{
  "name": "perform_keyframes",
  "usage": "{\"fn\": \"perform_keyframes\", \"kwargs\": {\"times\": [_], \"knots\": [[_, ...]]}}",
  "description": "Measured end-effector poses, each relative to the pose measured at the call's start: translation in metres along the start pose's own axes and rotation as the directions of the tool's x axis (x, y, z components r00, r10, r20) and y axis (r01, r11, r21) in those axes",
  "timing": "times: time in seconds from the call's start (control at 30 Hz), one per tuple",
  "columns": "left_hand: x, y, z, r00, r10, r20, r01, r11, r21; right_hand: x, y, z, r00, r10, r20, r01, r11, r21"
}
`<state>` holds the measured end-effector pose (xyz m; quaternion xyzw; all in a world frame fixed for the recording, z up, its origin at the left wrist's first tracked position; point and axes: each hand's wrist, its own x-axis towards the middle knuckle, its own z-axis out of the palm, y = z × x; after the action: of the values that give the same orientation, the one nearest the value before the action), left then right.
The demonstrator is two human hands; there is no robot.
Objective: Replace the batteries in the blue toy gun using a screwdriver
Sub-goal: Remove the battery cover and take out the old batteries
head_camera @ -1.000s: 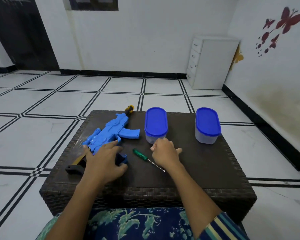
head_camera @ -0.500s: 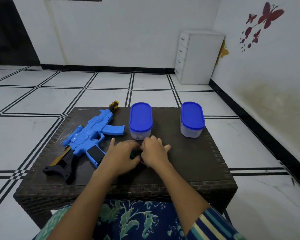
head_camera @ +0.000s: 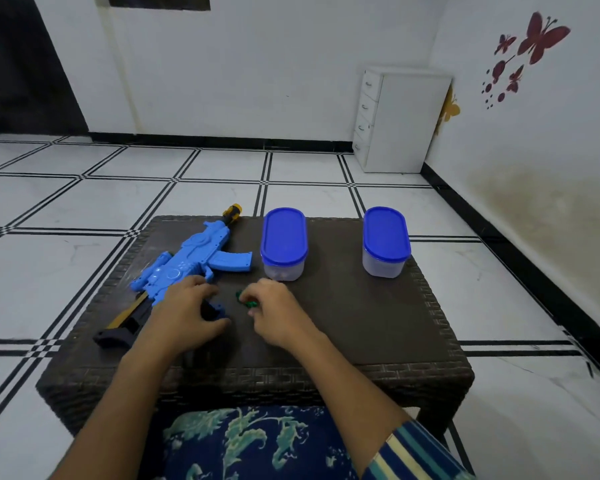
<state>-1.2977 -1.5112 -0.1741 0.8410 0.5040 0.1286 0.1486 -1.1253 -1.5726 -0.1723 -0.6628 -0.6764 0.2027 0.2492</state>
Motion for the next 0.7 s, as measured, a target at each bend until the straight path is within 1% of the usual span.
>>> {"fn": "perform_keyframes", "kwargs": {"times": [0.07,0.13,0.2,0.27,0.33,0.43,0.5,0.57,0.63,0.7], "knots": [[-0.005,-0.01,-0.003,1.0,-0.014,0.024,0.014,1.0,0.007,0.005,-0.009,0.006,0.997,-0.065,0.041,0.066,0.998,-0.021],[-0.008,-0.013,-0.006,0.999,-0.001,-0.045,0.001,1.0,-0.002,0.012,-0.018,0.012,0.992,-0.117,0.054,0.119,0.992,-0.034],[-0.009,-0.01,-0.009,0.992,0.041,-0.123,-0.042,0.999,-0.011,0.016,-0.024,0.017,0.986,-0.145,0.077,0.149,0.988,-0.039],[-0.012,-0.008,-0.012,0.984,0.076,-0.162,-0.073,0.997,0.026,0.02,-0.029,0.021,0.982,-0.157,0.109,0.161,0.986,-0.034],[-0.013,-0.007,-0.014,0.98,0.115,-0.162,-0.106,0.992,0.068,0.025,-0.029,0.021,0.98,-0.159,0.121,0.164,0.986,-0.031],[-0.012,-0.011,-0.02,0.982,0.156,-0.108,-0.15,0.987,0.062,0.029,-0.025,0.018,0.975,-0.185,0.125,0.191,0.981,-0.037],[-0.01,-0.013,-0.023,0.98,0.164,-0.109,-0.161,0.986,0.037,0.03,-0.024,0.015,0.976,-0.194,0.096,0.192,0.981,0.033],[-0.009,-0.016,-0.024,0.975,0.163,-0.149,-0.167,0.986,-0.014,0.027,-0.025,0.01,0.983,-0.178,0.054,0.166,0.971,0.174],[-0.01,-0.016,-0.022,0.965,0.146,-0.219,-0.17,0.981,-0.095,0.026,-0.026,0.009,0.984,-0.178,-0.017,0.176,0.942,0.287],[-0.014,-0.011,-0.019,0.934,0.16,-0.319,-0.227,0.956,-0.187,0.026,-0.027,0.009,0.98,-0.158,-0.121,0.191,0.912,0.362]]}}
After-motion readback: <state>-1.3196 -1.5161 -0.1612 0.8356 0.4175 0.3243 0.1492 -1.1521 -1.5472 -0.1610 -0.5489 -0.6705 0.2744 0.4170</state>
